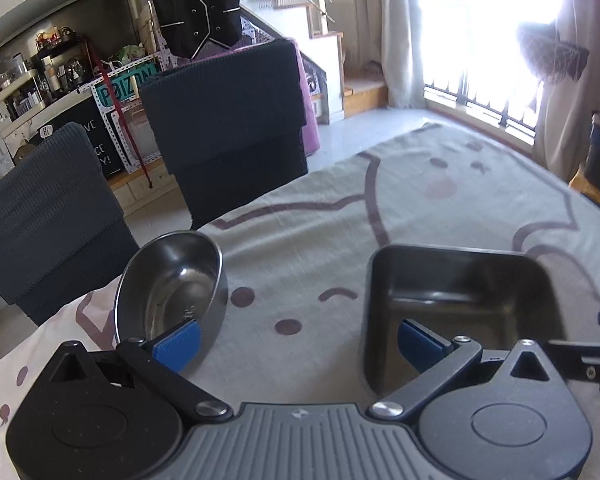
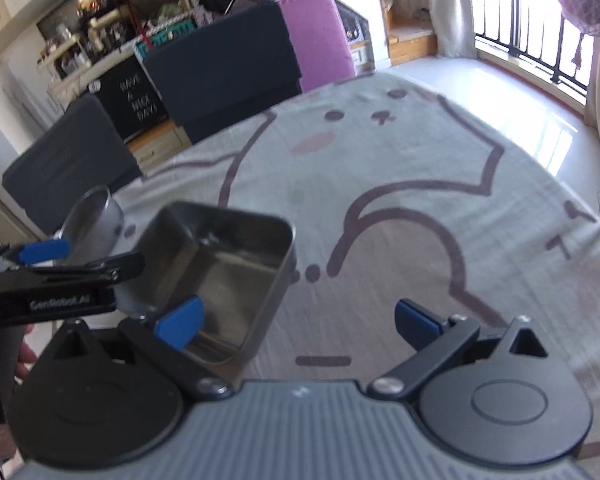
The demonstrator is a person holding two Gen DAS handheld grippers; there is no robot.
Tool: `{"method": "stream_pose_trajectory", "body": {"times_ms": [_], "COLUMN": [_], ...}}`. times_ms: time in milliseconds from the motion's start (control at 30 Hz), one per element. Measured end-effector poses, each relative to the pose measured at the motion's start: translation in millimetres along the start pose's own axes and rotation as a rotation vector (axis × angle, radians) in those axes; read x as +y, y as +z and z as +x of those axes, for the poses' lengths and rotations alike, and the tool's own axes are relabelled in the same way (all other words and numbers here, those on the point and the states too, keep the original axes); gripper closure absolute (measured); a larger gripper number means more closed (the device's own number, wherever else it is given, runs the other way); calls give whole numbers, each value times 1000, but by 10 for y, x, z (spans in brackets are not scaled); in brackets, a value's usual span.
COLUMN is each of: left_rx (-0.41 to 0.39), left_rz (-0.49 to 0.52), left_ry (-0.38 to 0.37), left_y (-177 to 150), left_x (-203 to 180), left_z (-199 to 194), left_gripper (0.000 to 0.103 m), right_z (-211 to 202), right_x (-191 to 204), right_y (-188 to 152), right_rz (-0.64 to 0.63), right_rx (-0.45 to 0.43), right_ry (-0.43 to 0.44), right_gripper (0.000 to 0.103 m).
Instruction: Organize plates and bowls
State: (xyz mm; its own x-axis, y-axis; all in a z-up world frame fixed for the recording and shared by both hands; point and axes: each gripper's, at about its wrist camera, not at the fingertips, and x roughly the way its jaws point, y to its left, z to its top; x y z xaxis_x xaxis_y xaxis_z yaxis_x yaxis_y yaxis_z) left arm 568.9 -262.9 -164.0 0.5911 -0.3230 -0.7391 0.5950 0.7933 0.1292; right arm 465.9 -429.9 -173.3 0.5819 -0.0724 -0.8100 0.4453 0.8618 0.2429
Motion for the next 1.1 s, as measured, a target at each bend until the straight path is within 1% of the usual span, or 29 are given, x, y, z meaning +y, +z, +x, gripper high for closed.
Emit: {"method": "stream_pose_trajectory", "body": {"times_ms": [100,200,233,267,333,367,433,500,533,600,633,667,700,767,800,833,867,1000,1100], "left_rx": [-6,-3,6,10,13,15,24,37,45,49,48,47,50,62,64,62,60,61,56], "left_rz": [11,18,24,28,50,61,59,-1,-37,-79,-82,-89,-103,-139,-147,-146,-148,-179,-182], "left_ry": [24,38,21,12,6,2,-31,-104,-131,-172,-183,-199,-215,-235,-230,-228,-226,-210,-190], "left_y": [2,-11,-16,-28,-45,-55,-86,-105,-114,-121,-124,-125,-122,-125,-125,-130,-134,-172,-203], "left_x": [17,41,37,31,-2,-22,-28,7,20,7,-10,-29,-43,-64,-66,-71,-75,-85,-99], "left_z": [20,18,18,6,-23,-31,-76,-123,-135,-158,-165,-173,-176,-172,-178,-182,-188,-248,-365], "left_gripper": [0,0,0,0,0,1,11,37,44,64,69,80,90,97,97,97,97,98,98], "right_z": [79,105,95,88,76,71,50,32,28,20,16,12,16,-14,-23,-21,-17,-25,-43], "right_x": [57,32,-7,-41,-132,-162,-190,-200,-198,-218,-203,-178,-138,-58,-24,16,42,62,39], "right_y": [-21,-34,-30,-33,-27,-26,-29,-40,-47,-27,-26,-20,0,-10,-17,-21,-24,-55,-49], "right_rz": [-33,-61,-58,-54,-15,1,11,5,2,2,4,2,-7,-37,-53,-66,-75,-83,-73], "right_rx": [30,11,-5,-14,-22,-25,-41,-53,-58,-64,-66,-65,-63,-65,-64,-64,-65,-62,-57], "right_ry": [-20,-87,-118,-126,-127,-123,-112,-99,-89,-67,-47,-24,-11,13,23,27,35,56,77], "right_gripper": [0,0,1,2,2,5,9,13,16,26,38,50,56,81,84,91,94,97,97]}}
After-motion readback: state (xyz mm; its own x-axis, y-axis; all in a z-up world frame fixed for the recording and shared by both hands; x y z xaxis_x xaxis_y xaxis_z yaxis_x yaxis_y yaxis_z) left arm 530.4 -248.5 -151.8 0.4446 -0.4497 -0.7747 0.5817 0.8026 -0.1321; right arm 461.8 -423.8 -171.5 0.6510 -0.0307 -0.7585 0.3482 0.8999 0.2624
